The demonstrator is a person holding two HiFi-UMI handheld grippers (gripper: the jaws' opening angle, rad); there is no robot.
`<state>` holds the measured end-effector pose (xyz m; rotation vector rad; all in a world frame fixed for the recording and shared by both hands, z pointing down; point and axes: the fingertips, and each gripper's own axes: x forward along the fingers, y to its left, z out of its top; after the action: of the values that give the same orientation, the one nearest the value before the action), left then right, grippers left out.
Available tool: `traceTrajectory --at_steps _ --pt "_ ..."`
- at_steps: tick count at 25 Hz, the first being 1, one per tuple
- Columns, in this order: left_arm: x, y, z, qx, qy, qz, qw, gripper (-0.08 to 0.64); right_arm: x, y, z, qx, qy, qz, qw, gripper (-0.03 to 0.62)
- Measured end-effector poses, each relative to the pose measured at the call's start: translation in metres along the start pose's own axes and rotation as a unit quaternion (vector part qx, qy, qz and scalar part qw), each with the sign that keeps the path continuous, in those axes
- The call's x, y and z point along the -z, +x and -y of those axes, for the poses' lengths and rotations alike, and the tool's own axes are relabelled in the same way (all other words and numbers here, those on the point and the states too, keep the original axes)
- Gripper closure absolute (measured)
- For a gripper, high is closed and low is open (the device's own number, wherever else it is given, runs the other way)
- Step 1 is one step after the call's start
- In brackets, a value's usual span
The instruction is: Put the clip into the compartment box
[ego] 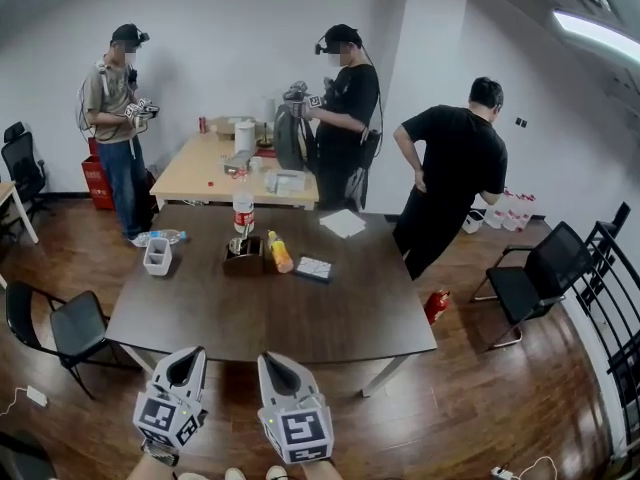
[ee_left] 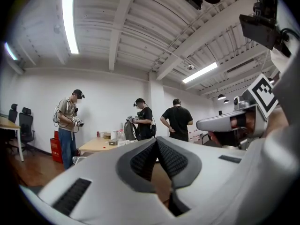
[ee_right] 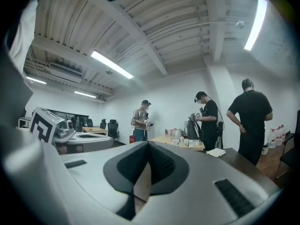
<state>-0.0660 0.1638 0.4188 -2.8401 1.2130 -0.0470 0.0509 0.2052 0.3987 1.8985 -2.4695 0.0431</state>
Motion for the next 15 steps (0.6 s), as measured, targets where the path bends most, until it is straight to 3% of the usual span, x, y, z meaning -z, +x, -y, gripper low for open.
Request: traceTrajectory --at_steps 15 --pt "-0.021 -0.029 -0.021 0.010 0.021 0.019 0.9996 0.551 -0.019 0.015 -0.058 -0.016 -0.029 0.004 0.999 0.597"
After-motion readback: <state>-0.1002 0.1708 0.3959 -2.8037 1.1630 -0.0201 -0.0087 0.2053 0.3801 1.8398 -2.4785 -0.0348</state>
